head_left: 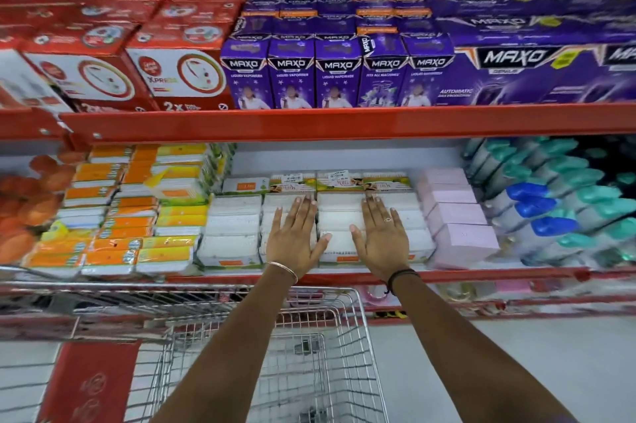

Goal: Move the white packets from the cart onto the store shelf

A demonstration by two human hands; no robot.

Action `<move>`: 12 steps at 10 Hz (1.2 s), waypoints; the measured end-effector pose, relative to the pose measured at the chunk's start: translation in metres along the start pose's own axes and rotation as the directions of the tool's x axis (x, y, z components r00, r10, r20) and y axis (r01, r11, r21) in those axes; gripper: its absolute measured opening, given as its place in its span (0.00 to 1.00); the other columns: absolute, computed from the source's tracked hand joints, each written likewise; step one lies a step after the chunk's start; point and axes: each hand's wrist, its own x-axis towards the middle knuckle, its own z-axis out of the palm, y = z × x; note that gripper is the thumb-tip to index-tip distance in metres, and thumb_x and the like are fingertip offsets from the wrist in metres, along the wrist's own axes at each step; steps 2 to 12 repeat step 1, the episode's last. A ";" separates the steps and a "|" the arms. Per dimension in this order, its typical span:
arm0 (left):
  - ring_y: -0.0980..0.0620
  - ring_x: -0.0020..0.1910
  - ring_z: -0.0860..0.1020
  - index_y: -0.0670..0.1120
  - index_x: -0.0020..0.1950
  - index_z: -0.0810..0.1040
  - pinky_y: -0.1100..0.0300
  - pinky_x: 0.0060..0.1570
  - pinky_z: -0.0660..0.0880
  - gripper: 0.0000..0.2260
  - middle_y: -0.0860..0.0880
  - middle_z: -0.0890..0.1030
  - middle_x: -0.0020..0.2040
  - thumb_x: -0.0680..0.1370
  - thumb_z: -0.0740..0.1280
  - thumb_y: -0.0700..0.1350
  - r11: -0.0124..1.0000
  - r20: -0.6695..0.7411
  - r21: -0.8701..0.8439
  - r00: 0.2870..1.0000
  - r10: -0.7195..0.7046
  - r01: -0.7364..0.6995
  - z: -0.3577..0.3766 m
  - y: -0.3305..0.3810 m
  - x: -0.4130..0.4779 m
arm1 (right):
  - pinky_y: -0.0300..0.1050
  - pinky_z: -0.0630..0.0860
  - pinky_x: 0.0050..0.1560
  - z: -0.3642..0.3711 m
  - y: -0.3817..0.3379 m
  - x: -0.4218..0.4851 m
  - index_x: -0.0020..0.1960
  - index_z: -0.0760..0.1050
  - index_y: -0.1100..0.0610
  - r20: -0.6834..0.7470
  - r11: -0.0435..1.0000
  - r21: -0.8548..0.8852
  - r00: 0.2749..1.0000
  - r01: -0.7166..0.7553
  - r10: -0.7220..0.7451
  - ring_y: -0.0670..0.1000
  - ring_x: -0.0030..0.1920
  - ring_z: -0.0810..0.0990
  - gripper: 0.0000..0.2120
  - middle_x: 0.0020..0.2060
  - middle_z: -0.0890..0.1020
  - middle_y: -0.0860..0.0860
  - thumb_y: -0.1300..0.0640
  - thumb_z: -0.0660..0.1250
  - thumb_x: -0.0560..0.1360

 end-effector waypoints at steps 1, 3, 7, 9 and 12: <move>0.50 0.75 0.57 0.46 0.75 0.53 0.47 0.72 0.45 0.34 0.48 0.59 0.76 0.77 0.31 0.62 0.999 -0.044 0.011 0.998 0.054 -0.053 -0.009 0.004 -0.006 | 0.51 0.47 0.76 -0.006 -0.006 -0.005 0.75 0.51 0.57 -0.041 0.999 0.023 0.999 0.036 -0.035 0.50 0.76 0.53 0.37 0.76 0.58 0.54 0.36 0.32 0.75; 0.50 0.75 0.57 0.46 0.75 0.53 0.47 0.72 0.45 0.34 0.48 0.59 0.76 0.77 0.31 0.62 0.999 -0.044 0.011 0.998 0.054 -0.053 -0.009 0.004 -0.006 | 0.51 0.47 0.76 -0.006 -0.006 -0.005 0.75 0.51 0.57 -0.041 0.999 0.023 0.999 0.036 -0.035 0.50 0.76 0.53 0.37 0.76 0.58 0.54 0.36 0.32 0.75; 0.50 0.75 0.57 0.46 0.75 0.53 0.47 0.72 0.45 0.34 0.48 0.59 0.76 0.77 0.31 0.62 0.999 -0.044 0.011 0.998 0.054 -0.053 -0.009 0.004 -0.006 | 0.51 0.47 0.76 -0.006 -0.006 -0.005 0.75 0.51 0.57 -0.041 0.999 0.023 0.999 0.036 -0.035 0.50 0.76 0.53 0.37 0.76 0.58 0.54 0.36 0.32 0.75; 0.50 0.75 0.57 0.46 0.75 0.53 0.47 0.72 0.45 0.34 0.48 0.59 0.76 0.77 0.31 0.62 0.999 -0.044 0.011 0.998 0.054 -0.053 -0.009 0.004 -0.006 | 0.51 0.47 0.76 -0.006 -0.006 -0.005 0.75 0.51 0.57 -0.041 0.999 0.023 0.999 0.036 -0.035 0.50 0.76 0.53 0.37 0.76 0.58 0.54 0.36 0.32 0.75; 0.50 0.75 0.57 0.46 0.75 0.53 0.47 0.72 0.45 0.34 0.48 0.59 0.76 0.77 0.31 0.62 0.999 -0.044 0.011 0.998 0.054 -0.053 -0.009 0.004 -0.006 | 0.51 0.47 0.76 -0.006 -0.006 -0.005 0.75 0.51 0.57 -0.041 0.999 0.023 0.999 0.036 -0.035 0.50 0.76 0.53 0.37 0.76 0.58 0.54 0.36 0.32 0.75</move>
